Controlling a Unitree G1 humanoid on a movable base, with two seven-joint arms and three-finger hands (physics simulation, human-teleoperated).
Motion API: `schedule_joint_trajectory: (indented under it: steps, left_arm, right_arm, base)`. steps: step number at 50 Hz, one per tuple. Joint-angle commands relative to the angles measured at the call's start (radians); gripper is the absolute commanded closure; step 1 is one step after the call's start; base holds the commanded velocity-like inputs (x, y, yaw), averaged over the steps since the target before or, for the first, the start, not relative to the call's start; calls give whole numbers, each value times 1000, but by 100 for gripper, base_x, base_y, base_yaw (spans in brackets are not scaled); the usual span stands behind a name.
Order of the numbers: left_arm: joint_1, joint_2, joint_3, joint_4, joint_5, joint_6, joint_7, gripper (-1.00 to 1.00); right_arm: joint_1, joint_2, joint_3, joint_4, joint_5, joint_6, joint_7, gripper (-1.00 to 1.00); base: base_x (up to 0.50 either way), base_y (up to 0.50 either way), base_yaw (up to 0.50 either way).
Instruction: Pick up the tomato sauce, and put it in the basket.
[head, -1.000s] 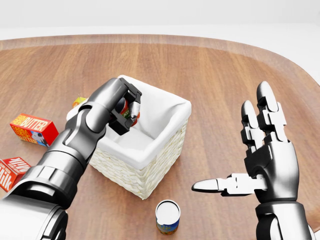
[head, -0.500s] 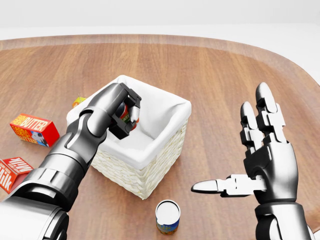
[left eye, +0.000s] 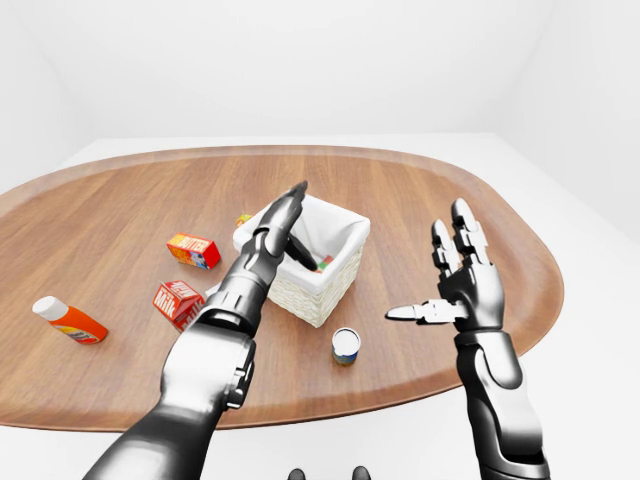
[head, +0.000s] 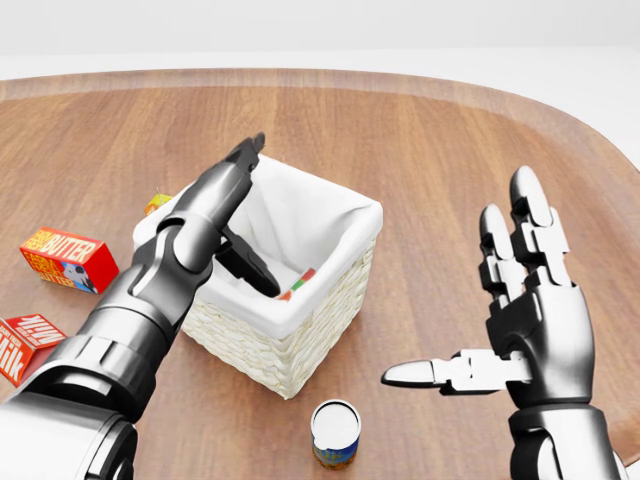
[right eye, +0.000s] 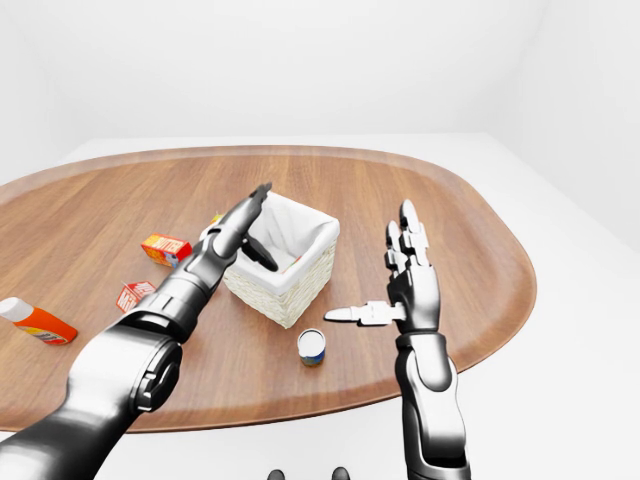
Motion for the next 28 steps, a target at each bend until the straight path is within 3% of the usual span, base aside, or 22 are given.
schedule_joint_trajectory:
  steps: [1,21,28]
  left_arm:
    - [-8,2,2,-9,-4,2,2,-100]
    - [-47,16,12,-74,-49,21,-3,-100]
    - [-32,31,20,-101,-75,12,-8,-100]
  right_arm:
    - [-2,-1,-2,-5,2,0,0,-100]
    - [-5,-1,-5,-1,4,0,0,-100]
    - [-5,-1,-7,-8,11,0,-2,-100]
  base:
    - [0,0,0]
    - [0,0,0]
    - [0,0,0]
